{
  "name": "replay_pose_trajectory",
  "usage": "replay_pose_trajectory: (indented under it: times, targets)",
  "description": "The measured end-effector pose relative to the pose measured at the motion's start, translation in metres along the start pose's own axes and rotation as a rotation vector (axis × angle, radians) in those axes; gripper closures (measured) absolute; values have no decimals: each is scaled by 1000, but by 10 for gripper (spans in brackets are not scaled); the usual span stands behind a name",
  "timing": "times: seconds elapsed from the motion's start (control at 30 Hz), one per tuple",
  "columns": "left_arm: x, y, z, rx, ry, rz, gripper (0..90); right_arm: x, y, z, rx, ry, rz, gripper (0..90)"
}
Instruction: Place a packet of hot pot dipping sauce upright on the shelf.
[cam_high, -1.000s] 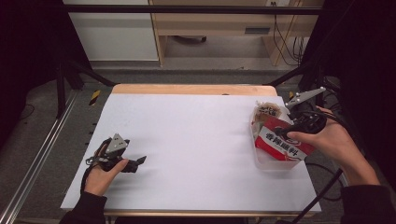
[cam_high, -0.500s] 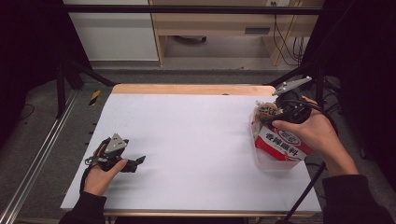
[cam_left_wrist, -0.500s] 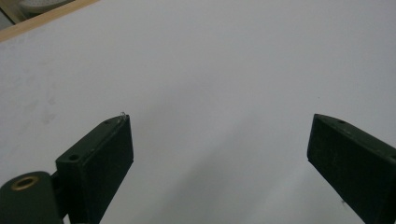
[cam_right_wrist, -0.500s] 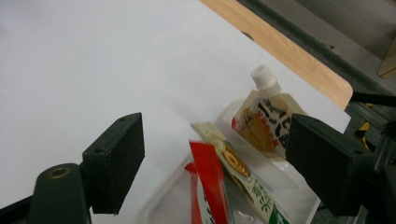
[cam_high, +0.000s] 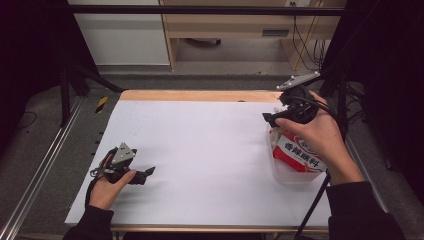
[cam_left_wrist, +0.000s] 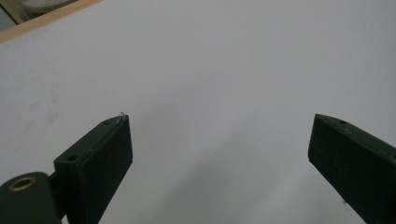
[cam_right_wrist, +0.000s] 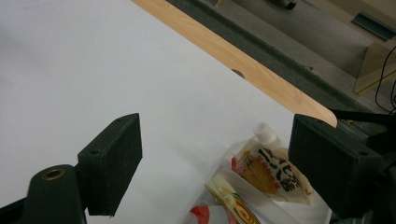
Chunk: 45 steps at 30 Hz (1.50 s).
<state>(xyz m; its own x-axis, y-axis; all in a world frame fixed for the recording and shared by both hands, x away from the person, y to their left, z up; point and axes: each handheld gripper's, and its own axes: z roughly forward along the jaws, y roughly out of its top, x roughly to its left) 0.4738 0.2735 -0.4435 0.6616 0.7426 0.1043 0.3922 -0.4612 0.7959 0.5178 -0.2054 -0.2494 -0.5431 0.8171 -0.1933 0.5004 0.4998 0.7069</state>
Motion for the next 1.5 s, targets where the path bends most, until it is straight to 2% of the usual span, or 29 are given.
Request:
replay_pose_trajectory:
  times: [0.5,0.83,1.1,1.5]
  targets:
    - [2,-1,-1,-5,0,-7,60,30,29,17,-51,3,-4,171]
    - [2,-1,-1,-5,1,-9,59,45,38,29,-100,-2,48,139]
    - [3,-1,-3,-11,3,-17,58,61,45,39,-132,3,70,123]
    - [4,-1,-3,-13,5,-18,57,77,47,54,-170,0,112,111]
